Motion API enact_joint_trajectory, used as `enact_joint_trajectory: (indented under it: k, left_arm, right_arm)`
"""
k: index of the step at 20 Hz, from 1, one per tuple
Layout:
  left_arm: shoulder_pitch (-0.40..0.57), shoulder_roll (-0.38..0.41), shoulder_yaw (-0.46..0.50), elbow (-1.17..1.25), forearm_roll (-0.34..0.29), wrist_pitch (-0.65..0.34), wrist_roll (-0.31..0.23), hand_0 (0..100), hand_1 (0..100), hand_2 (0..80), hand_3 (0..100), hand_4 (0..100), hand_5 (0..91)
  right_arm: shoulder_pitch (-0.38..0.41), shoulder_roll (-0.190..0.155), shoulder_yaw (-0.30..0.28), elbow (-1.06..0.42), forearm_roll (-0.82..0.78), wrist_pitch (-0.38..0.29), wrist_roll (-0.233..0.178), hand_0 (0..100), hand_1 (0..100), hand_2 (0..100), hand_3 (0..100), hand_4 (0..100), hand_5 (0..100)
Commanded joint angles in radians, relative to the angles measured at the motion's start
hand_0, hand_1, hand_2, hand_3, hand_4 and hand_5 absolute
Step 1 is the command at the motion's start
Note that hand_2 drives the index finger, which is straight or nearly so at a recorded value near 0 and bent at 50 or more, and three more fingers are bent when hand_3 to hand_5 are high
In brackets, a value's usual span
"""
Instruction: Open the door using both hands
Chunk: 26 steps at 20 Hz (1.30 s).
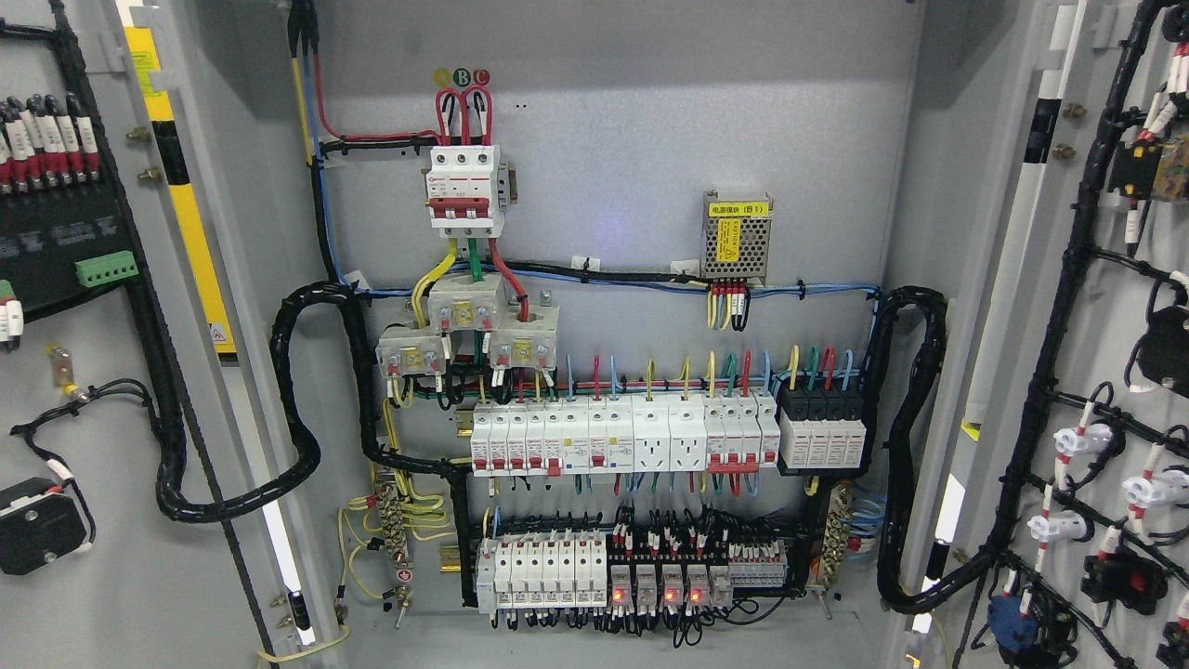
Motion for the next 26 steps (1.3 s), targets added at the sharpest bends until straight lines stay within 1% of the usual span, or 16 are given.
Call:
enact_joint_trajectory:
  k: [1, 7, 11, 16, 19, 23, 25, 26]
  left_arm:
    - [-0.01, 0.048, -0.001, 0.06, 0.0, 0.001, 0.0, 0, 13, 21.9, 37, 20, 0.0]
    - [-0.001, 0.046, -0.002, 0.038, 0.002, 0.0, -0.007, 0, 13, 22.0, 37, 20, 0.0]
    - [0.01, 0.043, -0.016, -0.021, 0.003, 0.0, -0.007, 0, 13, 21.5, 37, 19, 0.0]
    - [0.019, 0.028, -0.028, -0.104, 0.002, 0.0, -0.007, 0, 12, 20.8, 37, 19, 0.0]
    - [0.054, 0.0, -0.034, -0.155, 0.0, 0.0, -0.007, 0, 12, 20.7, 37, 19, 0.0]
    - [0.108, -0.043, -0.07, -0.225, -0.006, -0.008, -0.007, 0, 13, 20.7, 37, 19, 0.0]
    - [0.144, -0.07, -0.096, -0.259, -0.009, -0.012, -0.006, 0, 13, 20.5, 37, 19, 0.0]
    - [0.16, -0.09, -0.111, -0.279, -0.023, -0.014, -0.006, 0, 13, 20.2, 36, 18, 0.0]
  right_arm:
    - [0.002, 0.004, -0.009, 0.002, 0.0, -0.003, 0.0, 21, 7, 0, 0, 0, 0]
    - [0.005, 0.002, 0.0, 0.0, 0.0, -0.006, 0.0, 21, 7, 0, 0, 0, 0]
    - [0.005, 0.002, 0.008, 0.0, 0.002, -0.007, 0.0, 21, 7, 0, 0, 0, 0]
    - [0.005, -0.004, 0.057, -0.002, 0.002, -0.007, 0.001, 21, 7, 0, 0, 0, 0]
    - [0.0, -0.002, 0.072, -0.005, 0.002, -0.007, 0.001, 21, 7, 0, 0, 0, 0]
    - [-0.009, -0.007, 0.095, -0.006, 0.003, -0.009, 0.001, 21, 7, 0, 0, 0, 0]
    - [-0.02, -0.01, 0.127, -0.006, 0.003, -0.009, 0.001, 21, 7, 0, 0, 0, 0]
    - [-0.023, -0.011, 0.15, -0.005, 0.003, -0.009, 0.001, 21, 7, 0, 0, 0, 0]
